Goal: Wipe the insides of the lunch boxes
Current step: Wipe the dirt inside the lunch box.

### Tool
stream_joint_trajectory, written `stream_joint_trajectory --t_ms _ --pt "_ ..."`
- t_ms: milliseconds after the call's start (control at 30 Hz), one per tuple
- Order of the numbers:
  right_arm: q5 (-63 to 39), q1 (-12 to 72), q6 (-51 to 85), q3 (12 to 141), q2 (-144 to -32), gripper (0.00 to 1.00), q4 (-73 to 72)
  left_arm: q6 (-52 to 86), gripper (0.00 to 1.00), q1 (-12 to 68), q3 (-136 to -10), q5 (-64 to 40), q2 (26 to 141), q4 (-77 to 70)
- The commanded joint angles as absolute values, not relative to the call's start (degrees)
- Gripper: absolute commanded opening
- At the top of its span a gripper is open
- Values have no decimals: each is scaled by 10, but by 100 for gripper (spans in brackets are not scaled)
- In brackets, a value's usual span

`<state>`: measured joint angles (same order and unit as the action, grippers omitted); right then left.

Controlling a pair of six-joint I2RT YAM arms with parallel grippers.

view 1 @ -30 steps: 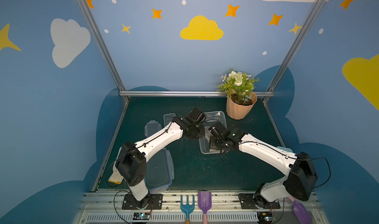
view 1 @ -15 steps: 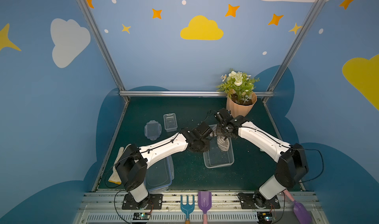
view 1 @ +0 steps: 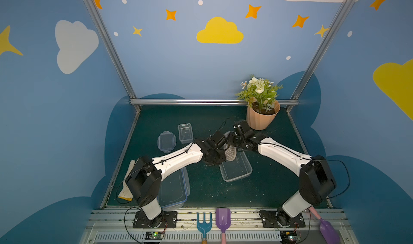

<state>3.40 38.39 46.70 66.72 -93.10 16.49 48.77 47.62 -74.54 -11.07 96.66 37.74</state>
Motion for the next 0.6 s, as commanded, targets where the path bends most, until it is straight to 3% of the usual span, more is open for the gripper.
stream_joint_trajectory --t_ms 0,267,567 --pt "-51 414 509 637 -949 0 78 453 5 473 -790 -211 954 272" --pt "-51 395 491 593 -831 0 146 376 4 391 -802 -157 989 391" --pt "-26 347 463 593 -681 0 219 308 4 368 -842 -94 1060 470"
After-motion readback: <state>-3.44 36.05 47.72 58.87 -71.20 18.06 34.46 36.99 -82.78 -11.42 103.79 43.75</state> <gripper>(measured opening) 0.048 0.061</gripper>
